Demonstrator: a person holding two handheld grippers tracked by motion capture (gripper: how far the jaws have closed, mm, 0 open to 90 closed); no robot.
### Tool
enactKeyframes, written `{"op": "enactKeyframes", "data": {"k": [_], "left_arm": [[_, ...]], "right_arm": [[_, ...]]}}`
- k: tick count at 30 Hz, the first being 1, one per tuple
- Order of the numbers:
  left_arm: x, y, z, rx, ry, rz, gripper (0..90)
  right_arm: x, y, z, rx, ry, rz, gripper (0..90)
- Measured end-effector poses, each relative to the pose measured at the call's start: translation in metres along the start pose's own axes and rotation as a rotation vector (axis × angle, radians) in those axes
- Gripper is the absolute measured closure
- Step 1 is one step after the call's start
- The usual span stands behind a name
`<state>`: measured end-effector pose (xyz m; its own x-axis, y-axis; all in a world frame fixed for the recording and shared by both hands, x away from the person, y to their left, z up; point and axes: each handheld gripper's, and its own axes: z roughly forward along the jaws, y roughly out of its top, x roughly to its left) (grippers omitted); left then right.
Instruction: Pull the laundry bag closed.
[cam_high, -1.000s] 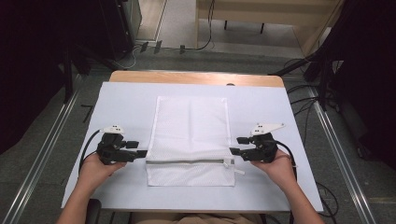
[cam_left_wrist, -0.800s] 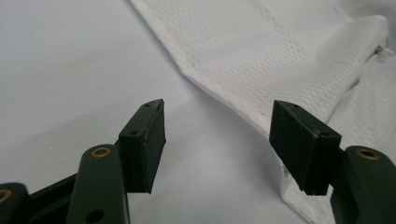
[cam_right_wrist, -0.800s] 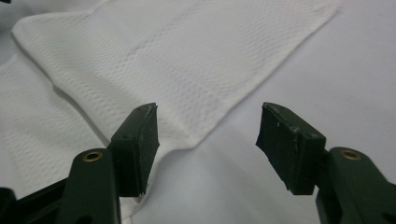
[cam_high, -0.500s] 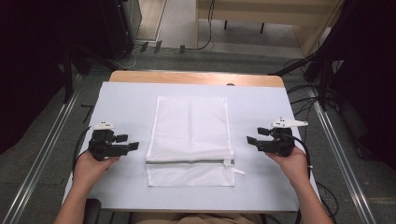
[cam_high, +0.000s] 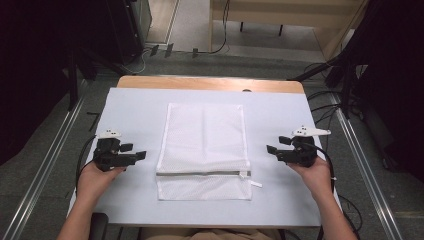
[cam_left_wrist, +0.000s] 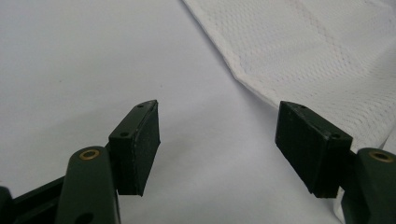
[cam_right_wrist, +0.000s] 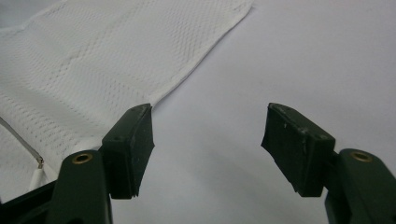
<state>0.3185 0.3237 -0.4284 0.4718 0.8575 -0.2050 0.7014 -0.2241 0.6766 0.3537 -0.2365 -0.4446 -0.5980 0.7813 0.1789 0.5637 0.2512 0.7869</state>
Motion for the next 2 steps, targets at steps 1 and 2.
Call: {"op": "enactKeyframes", "data": {"k": [1, 2], "left_arm": [[0.0001, 0.0000, 0.0004, 0.004, -0.004, -0.003, 30.9], [0.0003, -0.0003, 0.0013, 0.004, -0.005, -0.004, 30.6]], "right_arm": [[-0.0002, -0.0002, 0.0006, 0.002, 0.002, 0.002, 33.5], [-0.0006, -0.0004, 0.0011, 0.004, 0.002, 0.001, 33.4]]}}
